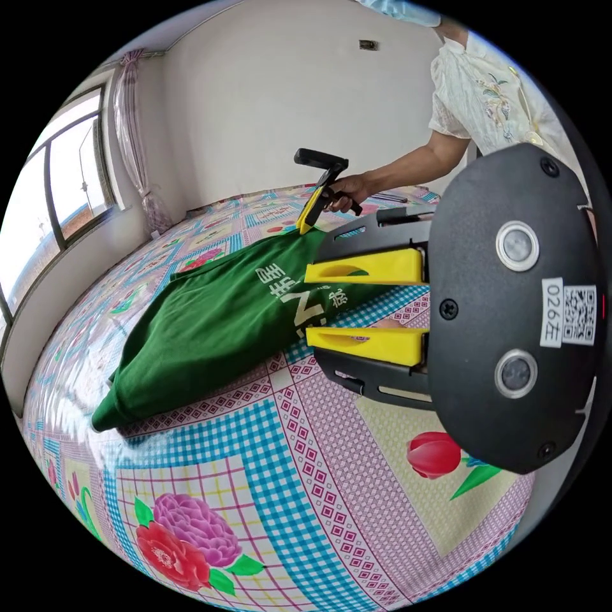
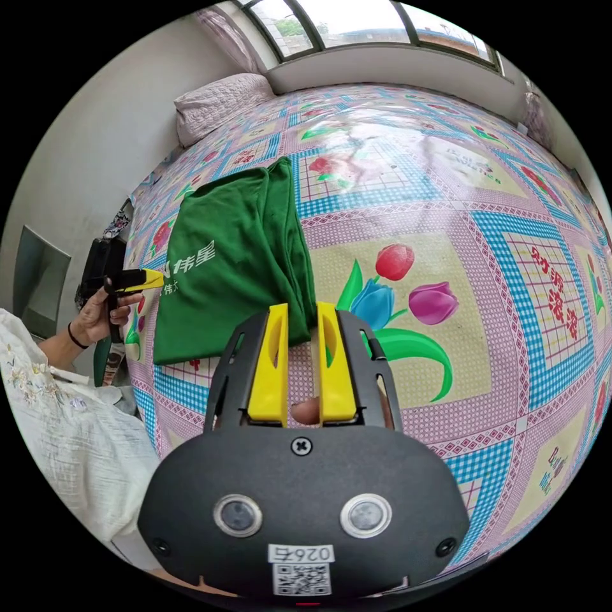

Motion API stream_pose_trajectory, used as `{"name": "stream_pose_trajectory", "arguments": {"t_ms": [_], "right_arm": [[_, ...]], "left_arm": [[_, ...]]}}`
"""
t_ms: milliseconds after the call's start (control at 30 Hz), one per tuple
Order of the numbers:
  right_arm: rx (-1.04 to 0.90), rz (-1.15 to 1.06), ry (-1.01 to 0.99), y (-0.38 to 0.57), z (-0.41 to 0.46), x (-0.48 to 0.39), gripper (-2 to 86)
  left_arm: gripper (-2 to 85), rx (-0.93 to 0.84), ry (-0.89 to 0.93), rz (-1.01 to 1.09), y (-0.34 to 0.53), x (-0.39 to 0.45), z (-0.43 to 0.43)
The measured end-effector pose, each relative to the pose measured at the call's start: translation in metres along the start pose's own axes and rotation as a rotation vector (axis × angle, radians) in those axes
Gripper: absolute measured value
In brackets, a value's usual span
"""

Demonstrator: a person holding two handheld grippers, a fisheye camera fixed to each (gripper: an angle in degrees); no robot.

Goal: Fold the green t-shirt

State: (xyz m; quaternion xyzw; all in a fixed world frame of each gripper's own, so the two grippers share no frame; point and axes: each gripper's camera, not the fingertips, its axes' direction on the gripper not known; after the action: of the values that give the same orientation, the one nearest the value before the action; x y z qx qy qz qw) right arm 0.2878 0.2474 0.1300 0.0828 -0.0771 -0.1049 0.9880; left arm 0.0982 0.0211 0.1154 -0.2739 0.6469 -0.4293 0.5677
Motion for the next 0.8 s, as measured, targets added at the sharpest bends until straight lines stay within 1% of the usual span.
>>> {"name": "stream_pose_trajectory", "arguments": {"t_ms": [33, 167, 267, 400, 533, 667, 800], "right_arm": [[0.001, 0.008, -0.015, -0.002, -0.002, 0.002, 1.6], [0.015, 0.056, -0.082, -0.001, -0.013, 0.01, -0.3], [0.013, 0.104, -0.082, 0.015, -0.027, 0.009, -0.7], [0.025, 0.175, 0.042, 0.06, -0.06, -0.002, -0.8], [0.084, 0.376, 0.161, 0.149, -0.116, -0.007, -0.8], [0.119, 0.618, 0.322, 0.251, -0.166, -0.025, -0.7], [0.147, 0.778, 0.39, 0.321, -0.197, -0.041, -0.7]], "left_arm": [[5.9, -0.012, -0.019, -0.02, -0.009, -0.006, 0.003], [2.1, -0.028, 0.049, -0.076, -0.037, -0.023, 0.012], [1.0, -0.061, 0.016, -0.008, -0.055, -0.012, 0.024], [0.6, -0.16, 0.026, 0.101, -0.077, 0.013, 0.06], [0.4, -0.327, 0.105, 0.213, -0.093, 0.056, 0.127], [0.2, -0.505, 0.157, 0.38, -0.082, 0.118, 0.2], [0.0, -0.598, 0.183, 0.467, -0.061, 0.158, 0.248]]}}
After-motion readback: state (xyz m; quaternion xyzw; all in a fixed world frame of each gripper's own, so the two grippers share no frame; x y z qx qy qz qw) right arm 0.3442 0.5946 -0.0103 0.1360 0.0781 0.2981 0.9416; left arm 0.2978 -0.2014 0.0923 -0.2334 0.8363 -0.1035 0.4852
